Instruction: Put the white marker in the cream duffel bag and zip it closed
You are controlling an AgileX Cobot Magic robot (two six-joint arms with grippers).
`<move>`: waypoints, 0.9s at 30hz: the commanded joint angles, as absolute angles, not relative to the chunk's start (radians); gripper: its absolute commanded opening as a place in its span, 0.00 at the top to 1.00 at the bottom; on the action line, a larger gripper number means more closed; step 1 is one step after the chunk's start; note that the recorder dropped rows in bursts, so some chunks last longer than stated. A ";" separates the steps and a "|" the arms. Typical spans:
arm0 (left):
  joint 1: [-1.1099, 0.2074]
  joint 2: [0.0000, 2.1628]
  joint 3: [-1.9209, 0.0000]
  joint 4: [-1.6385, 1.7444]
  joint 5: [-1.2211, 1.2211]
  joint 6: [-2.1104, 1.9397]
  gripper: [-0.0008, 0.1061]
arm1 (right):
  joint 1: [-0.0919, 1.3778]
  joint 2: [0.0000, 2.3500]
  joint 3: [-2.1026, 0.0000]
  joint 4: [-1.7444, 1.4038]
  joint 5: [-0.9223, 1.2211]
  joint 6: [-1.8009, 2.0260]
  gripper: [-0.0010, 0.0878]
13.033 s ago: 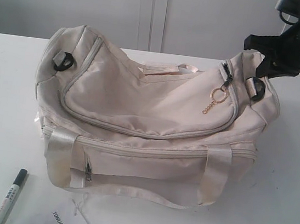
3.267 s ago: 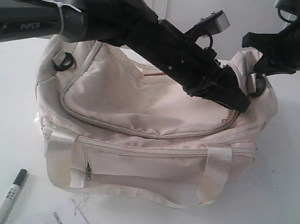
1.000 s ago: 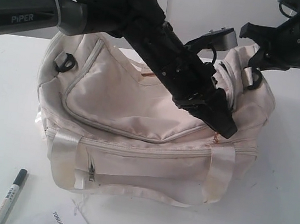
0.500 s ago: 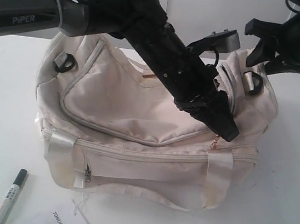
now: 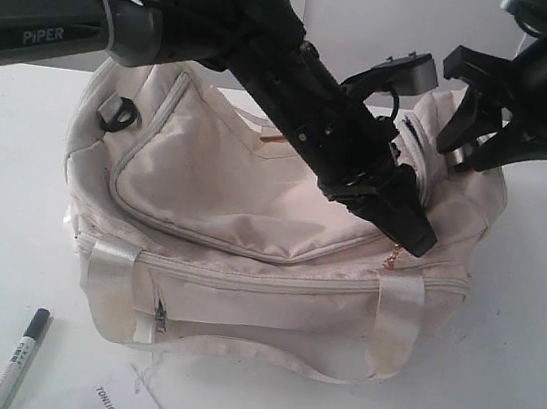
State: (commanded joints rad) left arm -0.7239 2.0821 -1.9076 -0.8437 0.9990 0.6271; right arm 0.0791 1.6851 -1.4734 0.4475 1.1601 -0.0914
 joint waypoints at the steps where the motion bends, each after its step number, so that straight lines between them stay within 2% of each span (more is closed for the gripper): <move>1: -0.724 2.082 -1.908 -0.848 0.999 0.627 0.99 | 0.090 1.685 -1.465 0.448 1.144 -0.093 0.50; 5: -0.724 2.082 -1.908 -0.850 0.999 0.627 0.99 | 0.102 1.685 -1.462 0.456 1.138 -0.093 0.49; 9: -0.724 2.082 -1.908 -0.850 1.005 0.627 0.99 | 0.098 1.685 -1.462 0.456 1.113 -0.085 0.38; 19: -0.724 2.082 -1.908 -0.850 1.015 0.627 0.99 | -0.024 1.685 -1.464 0.706 1.138 -0.172 0.38; 27: -0.724 2.082 -1.908 -0.850 1.015 0.627 0.99 | -0.031 1.713 -1.464 0.773 1.106 -0.207 0.38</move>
